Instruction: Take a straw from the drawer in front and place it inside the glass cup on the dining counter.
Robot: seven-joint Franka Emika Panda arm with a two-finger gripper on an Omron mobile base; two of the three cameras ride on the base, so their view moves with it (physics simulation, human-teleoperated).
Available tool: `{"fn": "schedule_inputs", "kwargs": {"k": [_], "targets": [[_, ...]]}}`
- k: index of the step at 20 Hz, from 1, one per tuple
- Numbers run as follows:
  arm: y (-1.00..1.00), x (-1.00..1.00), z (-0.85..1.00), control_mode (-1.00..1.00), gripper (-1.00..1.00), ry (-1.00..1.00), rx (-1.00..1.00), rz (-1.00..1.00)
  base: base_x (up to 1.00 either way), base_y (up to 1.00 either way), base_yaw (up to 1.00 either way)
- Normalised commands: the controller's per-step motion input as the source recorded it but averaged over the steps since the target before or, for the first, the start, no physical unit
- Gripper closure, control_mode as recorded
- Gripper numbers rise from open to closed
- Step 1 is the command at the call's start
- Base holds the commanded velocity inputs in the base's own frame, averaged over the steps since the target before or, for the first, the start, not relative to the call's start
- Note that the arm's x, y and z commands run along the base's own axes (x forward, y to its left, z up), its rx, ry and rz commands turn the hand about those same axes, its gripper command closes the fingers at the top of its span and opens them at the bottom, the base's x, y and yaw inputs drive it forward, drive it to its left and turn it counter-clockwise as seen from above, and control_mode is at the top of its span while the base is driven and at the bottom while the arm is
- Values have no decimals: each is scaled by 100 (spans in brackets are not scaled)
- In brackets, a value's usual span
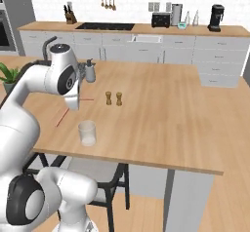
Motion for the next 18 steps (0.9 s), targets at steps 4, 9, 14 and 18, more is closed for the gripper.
{"fn": "schedule_inputs", "kwargs": {"k": [4, 9, 14, 18], "targets": [[14, 6, 1, -100, 100, -27, -23, 7, 0, 0, 0], [12, 17, -1, -100, 100, -33, -32, 0, 0, 0, 0], [1, 39, -20, -100, 100, -16, -11, 0, 0, 0, 0], [0, 54, -18, -100, 100, -3, -1, 0, 0, 0, 0]]}}
